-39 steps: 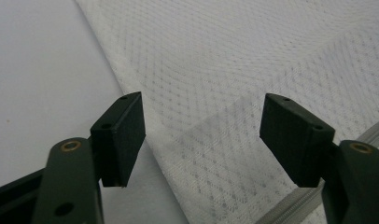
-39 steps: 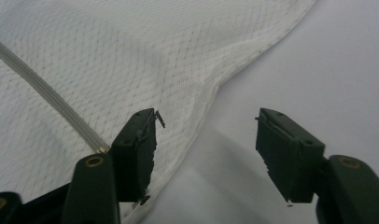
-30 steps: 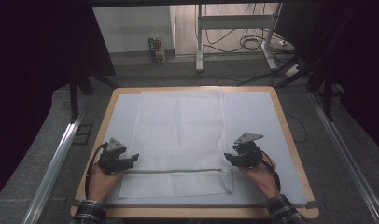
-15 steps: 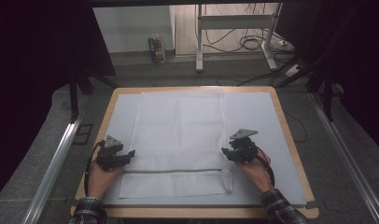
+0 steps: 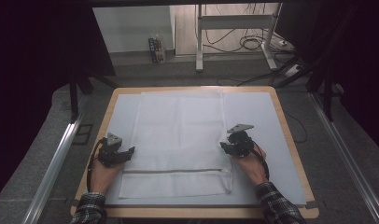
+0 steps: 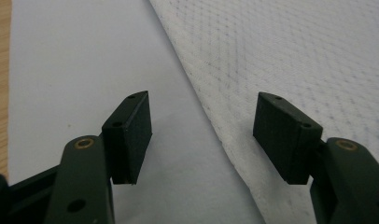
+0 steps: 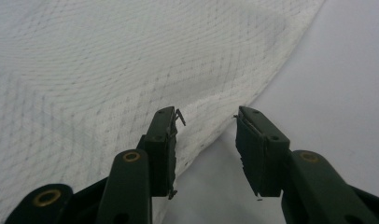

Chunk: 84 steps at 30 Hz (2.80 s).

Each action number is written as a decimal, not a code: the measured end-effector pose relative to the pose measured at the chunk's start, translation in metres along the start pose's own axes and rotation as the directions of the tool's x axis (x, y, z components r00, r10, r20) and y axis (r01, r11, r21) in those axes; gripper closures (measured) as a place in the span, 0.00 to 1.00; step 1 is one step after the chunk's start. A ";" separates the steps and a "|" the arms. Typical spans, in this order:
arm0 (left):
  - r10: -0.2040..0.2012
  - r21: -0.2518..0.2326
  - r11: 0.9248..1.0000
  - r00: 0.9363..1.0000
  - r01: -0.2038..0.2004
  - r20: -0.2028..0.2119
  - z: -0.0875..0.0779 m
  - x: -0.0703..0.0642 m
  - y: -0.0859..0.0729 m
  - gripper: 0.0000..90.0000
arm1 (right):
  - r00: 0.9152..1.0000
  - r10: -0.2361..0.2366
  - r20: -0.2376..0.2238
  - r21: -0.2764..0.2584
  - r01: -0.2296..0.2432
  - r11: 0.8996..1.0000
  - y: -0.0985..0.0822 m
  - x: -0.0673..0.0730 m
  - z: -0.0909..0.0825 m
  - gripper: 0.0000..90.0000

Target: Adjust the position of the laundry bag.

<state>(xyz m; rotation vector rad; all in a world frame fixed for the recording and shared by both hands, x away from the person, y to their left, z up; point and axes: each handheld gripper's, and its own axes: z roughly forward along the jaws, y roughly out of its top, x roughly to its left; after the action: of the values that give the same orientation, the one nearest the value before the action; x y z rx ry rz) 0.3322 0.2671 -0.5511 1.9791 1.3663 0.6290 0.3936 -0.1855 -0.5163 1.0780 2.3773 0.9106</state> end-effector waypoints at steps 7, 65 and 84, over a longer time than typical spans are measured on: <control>0.000 0.011 1.000 0.999 -0.001 0.034 0.003 -0.002 0.004 0.56 | 1.000 -0.005 -0.001 0.027 0.005 1.000 0.002 0.000 0.008 0.68; 0.110 0.034 0.992 0.972 -0.119 0.208 -0.001 -0.032 0.016 0.97 | 0.997 -0.001 -0.076 0.036 0.004 0.999 -0.016 -0.013 -0.030 0.97; 0.184 0.034 0.979 0.949 -0.199 0.255 -0.008 -0.055 0.016 0.96 | 0.997 -0.034 -0.066 0.068 0.038 0.997 -0.029 -0.019 -0.055 0.97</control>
<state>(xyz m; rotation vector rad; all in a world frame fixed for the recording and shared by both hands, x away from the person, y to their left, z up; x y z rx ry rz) 0.3172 0.2137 -0.5354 2.1733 1.0593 0.4091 0.3593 -0.2367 -0.4951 1.0420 2.4901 0.8697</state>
